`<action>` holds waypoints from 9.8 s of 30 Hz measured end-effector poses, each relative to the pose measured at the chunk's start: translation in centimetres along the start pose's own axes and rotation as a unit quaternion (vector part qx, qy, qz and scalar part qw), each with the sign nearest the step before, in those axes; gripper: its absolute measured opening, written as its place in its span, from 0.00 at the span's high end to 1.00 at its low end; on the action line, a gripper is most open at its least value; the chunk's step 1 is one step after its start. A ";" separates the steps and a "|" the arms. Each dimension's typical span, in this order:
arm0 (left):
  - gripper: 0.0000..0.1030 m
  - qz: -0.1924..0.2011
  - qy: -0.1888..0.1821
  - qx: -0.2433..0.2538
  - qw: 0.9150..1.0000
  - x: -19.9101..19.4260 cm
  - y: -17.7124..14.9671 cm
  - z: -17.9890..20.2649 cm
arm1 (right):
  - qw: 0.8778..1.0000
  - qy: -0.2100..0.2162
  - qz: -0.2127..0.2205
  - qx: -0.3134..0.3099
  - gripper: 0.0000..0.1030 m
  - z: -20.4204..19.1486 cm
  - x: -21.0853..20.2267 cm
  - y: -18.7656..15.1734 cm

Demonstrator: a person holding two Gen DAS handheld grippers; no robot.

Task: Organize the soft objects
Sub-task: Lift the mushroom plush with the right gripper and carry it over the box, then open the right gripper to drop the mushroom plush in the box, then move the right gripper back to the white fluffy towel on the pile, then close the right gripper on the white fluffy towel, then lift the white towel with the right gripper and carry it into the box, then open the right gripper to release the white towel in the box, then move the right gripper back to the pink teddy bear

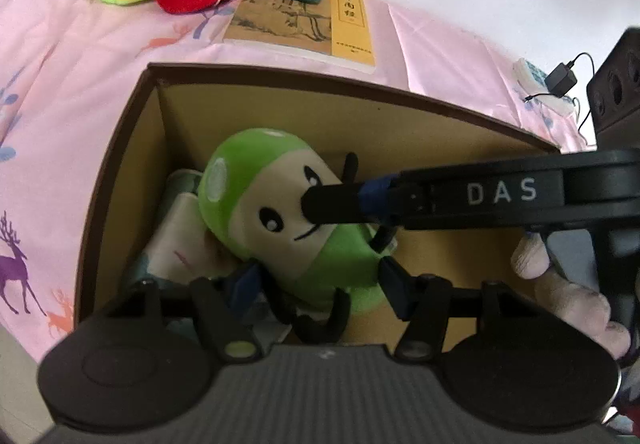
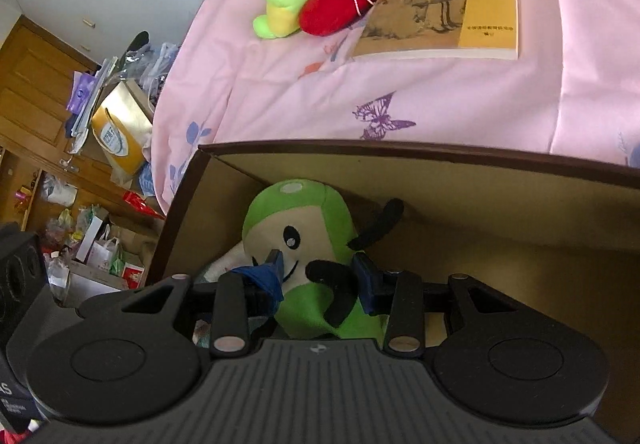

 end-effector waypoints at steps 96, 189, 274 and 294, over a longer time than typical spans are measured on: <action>0.42 0.005 0.073 0.153 0.986 -2.6 -24.1 21.3 | 0.973 -0.098 0.181 0.102 0.78 4.8 -23.3 -29.5; 0.42 0.077 -0.193 0.269 0.941 -4.4 -22.2 35.7 | 0.940 -0.065 0.277 0.188 0.80 11.3 -34.3 -27.6; 0.42 0.009 -0.049 0.177 0.983 -8.4 -13.8 14.3 | 0.985 0.005 0.129 0.112 0.77 -2.4 -16.6 -15.3; 0.42 -0.056 -0.085 0.213 0.972 -2.5 -22.9 24.1 | 0.970 -0.076 0.145 0.182 0.77 6.9 -24.3 -26.8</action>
Point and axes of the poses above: each gripper's, at about its wrist camera, not at the fingertips, and x roughly the way its jaws point, z to its right, y to its top, the point moved 5 cm from there along x, roughly the way its jaws point, and after that the axes turned 11 degrees about -x, right-handed, at the moved point
